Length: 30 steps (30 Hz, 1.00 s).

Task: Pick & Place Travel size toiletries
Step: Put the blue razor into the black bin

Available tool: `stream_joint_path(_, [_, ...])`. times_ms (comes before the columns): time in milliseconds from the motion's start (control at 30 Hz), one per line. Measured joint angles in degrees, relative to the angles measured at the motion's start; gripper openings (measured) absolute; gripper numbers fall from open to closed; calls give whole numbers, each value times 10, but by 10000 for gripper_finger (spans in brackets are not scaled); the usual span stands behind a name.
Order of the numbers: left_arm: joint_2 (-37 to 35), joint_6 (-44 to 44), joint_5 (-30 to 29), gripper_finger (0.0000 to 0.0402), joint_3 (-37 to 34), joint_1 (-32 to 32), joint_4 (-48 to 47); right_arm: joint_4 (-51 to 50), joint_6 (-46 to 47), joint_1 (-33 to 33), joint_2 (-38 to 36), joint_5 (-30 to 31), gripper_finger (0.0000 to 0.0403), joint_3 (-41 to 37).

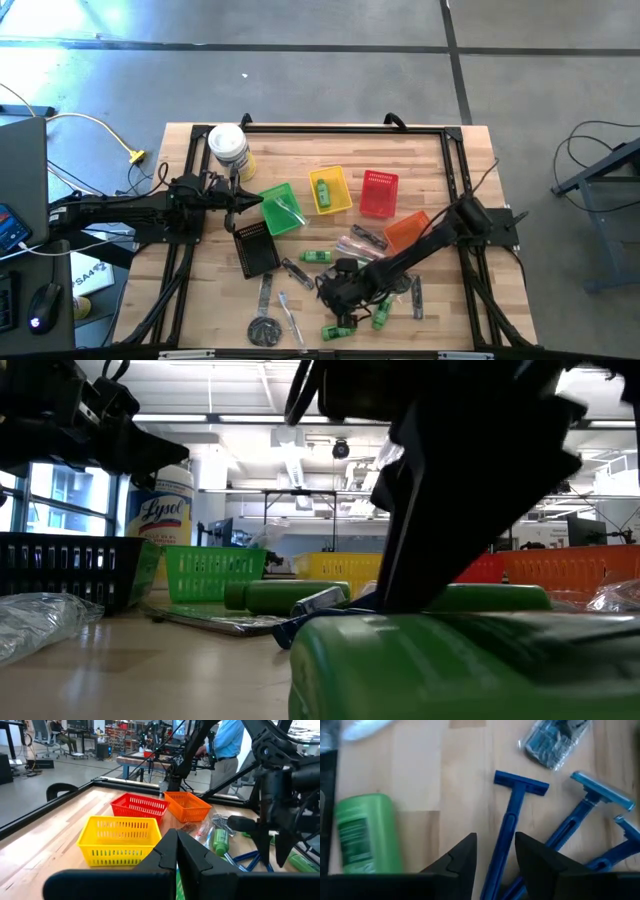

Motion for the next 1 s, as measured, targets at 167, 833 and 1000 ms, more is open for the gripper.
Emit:
stream_joint_path(167, [0,0,0,0,0,0,0,-8,20,0,6,4,112,1])
stream_joint_path(833, [0,0,2,0,0,0,0,10,14,-3,15,18,28,0])
stream_joint_path(1000, [0,0,4,0,0,0,0,18,-37,10,-46,76,27,-1])
